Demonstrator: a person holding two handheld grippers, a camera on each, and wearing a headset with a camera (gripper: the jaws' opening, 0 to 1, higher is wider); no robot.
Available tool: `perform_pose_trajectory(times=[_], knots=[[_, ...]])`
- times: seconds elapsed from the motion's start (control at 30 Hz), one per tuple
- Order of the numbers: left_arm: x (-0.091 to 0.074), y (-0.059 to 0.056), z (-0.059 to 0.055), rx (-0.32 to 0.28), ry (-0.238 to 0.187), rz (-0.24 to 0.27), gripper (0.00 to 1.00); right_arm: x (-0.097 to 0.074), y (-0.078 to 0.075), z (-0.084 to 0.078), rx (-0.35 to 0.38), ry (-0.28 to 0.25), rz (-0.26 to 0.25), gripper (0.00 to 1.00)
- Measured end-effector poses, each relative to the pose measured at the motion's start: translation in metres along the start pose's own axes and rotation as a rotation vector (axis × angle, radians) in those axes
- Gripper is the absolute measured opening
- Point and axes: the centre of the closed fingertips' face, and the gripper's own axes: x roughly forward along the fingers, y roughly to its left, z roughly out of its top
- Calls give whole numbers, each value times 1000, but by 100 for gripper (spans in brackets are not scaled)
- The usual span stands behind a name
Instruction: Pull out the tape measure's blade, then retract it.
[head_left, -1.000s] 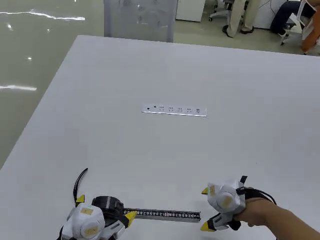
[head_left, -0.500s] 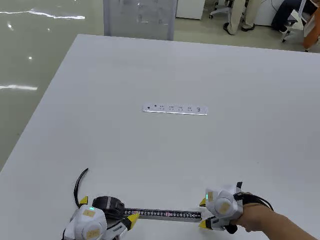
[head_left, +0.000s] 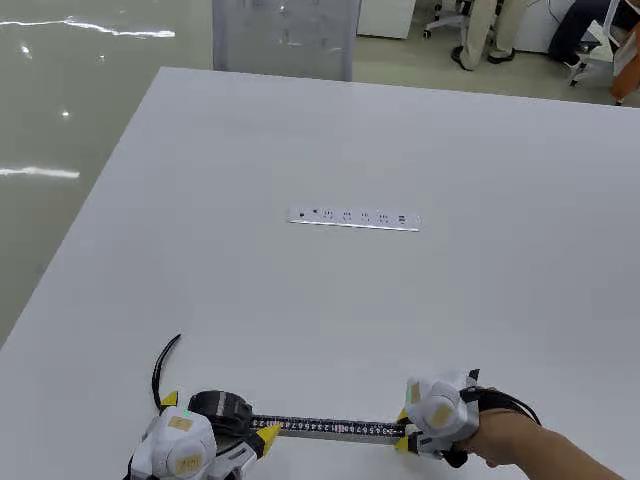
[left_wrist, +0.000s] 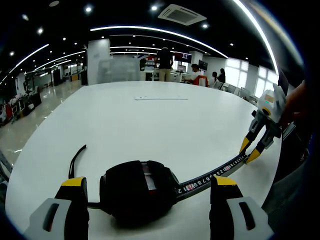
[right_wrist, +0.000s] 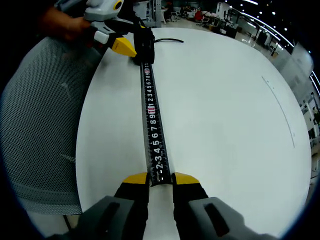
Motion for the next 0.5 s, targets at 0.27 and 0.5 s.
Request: perform_pose_trajectory(times=[0.27, 0.5], knots=[[0, 0, -1, -10, 3, 2, 99, -1, -2, -1, 16, 11, 12, 15], [1, 1, -3, -72, 9, 14, 97, 0, -2, -2, -9, 60, 22, 15]])
